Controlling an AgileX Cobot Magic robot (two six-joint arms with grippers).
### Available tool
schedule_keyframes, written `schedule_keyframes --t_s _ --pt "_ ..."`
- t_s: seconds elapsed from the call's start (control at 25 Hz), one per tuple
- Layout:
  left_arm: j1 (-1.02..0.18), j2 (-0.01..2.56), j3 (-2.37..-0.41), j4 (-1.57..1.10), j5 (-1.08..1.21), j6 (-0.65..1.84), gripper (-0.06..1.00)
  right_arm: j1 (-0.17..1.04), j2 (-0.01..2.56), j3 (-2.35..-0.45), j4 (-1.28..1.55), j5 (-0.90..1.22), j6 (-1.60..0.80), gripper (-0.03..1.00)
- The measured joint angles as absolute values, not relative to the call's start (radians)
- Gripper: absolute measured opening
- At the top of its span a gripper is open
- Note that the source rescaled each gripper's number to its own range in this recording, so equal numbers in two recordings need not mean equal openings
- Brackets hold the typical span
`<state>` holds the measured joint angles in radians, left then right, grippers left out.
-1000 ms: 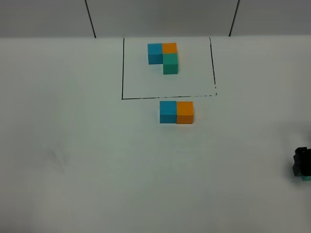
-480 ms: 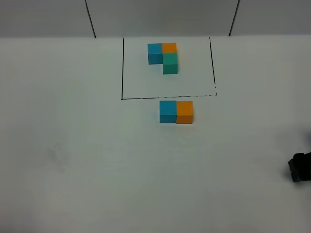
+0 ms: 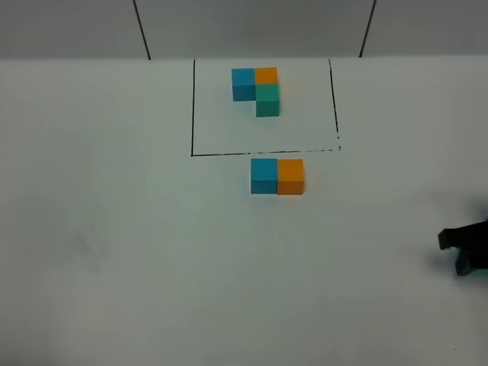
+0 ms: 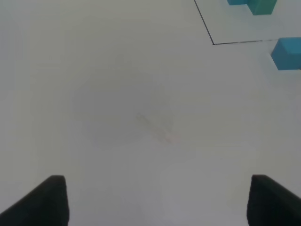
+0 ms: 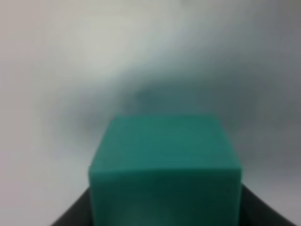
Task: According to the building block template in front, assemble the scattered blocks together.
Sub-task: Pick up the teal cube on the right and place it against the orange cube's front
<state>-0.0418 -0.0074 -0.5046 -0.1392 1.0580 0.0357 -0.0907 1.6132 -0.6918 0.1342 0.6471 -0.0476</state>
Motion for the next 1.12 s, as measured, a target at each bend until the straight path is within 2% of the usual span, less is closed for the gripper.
schedule_keyframes --t_s 0.2,0.36,0.48,0.72,1.12 --pt "-0.042 -0.007 -0.505 -0.139 1.058 0.036 0.68 0.129 1.514 -0.745 0.04 0.731 0.36 0.23" --pt "-0.042 -0.007 -0.505 -0.139 1.058 0.036 0.68 0.328 1.52 -0.795 -0.047 0.778 0.692 0.23" --pt "-0.042 -0.007 -0.505 -0.139 1.058 0.036 0.68 0.448 1.563 -0.841 -0.099 0.788 0.85 0.23" --pt "-0.042 -0.007 -0.505 -0.139 1.058 0.036 0.68 0.608 1.746 -1.029 -0.118 0.825 0.91 0.23" --pt "-0.042 -0.007 -0.505 -0.139 1.058 0.036 0.68 0.645 2.021 -1.345 -0.158 0.87 0.874 0.23"
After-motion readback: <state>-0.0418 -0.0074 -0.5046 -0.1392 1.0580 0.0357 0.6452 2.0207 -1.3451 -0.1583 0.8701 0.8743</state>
